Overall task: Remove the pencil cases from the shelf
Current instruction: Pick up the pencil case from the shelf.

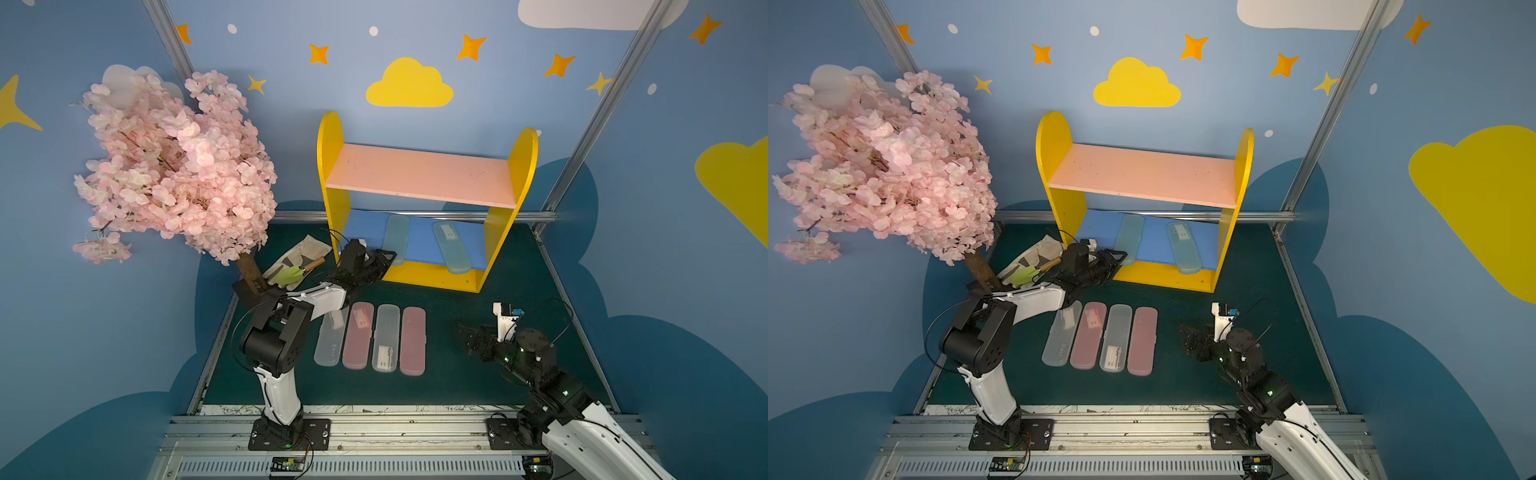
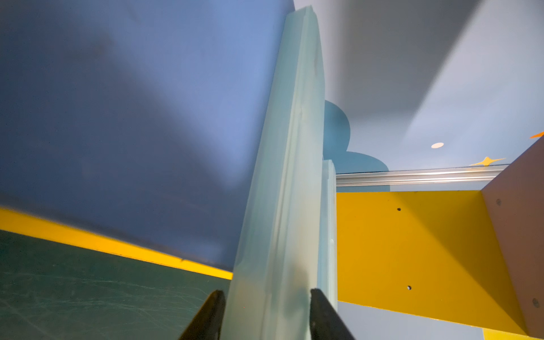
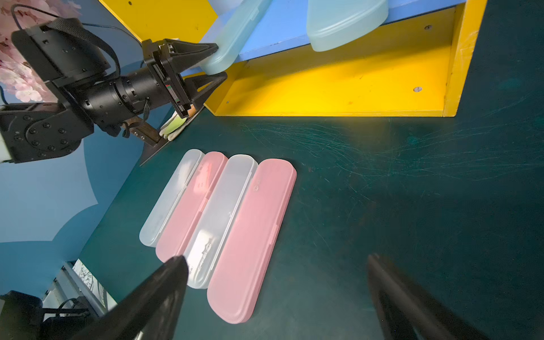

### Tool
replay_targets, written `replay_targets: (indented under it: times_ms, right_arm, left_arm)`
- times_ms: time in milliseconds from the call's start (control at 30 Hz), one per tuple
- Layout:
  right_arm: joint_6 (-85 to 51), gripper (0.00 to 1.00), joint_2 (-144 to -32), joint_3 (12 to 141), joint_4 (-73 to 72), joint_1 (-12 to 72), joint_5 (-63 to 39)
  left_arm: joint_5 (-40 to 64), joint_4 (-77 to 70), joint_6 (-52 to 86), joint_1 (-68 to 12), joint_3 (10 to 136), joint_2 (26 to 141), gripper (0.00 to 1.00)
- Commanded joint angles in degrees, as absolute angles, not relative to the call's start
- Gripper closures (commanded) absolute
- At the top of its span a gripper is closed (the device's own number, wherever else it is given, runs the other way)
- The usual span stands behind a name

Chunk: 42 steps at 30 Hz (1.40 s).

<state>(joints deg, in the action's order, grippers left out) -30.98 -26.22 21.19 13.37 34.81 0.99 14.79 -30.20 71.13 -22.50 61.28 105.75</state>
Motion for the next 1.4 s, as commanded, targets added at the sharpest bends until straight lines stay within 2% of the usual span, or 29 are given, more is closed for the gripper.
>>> replay_targets:
  times_ms: [0,467,667,1000,1167,1367]
  right_arm:
    - [-30.1,0.01,-25.66,21.09,13.62,34.55,1.59]
    - [-30.1,0.02,-26.02,21.52,13.32,34.58,1.24]
    - [-31.72,0.02,-24.79,21.11,9.76,34.54,-2.82]
    - [-40.87,0.01,-30.85,27.27,3.02,34.54,-12.22]
    - [-49.55,0.06,-35.94,32.92,1.59,34.63,-17.33]
    - [-59.27,0.13,-40.51,37.32,-2.92,34.68,-20.59]
  left_arm:
    - [15.29,-31.47,71.19,-22.24,61.8,106.35,0.59]
    - [17.22,-35.77,72.7,-22.48,59.0,103.4,0.84]
    - [20.08,-40.42,73.67,-22.6,56.73,99.52,0.94]
    - [22.77,-51.42,80.49,-26.4,43.42,85.91,0.97]
    - [22.06,-51.71,81.08,-31.25,38.66,77.39,0.97]
    - [18.87,-45.46,78.38,-37.98,35.13,66.38,0.97]
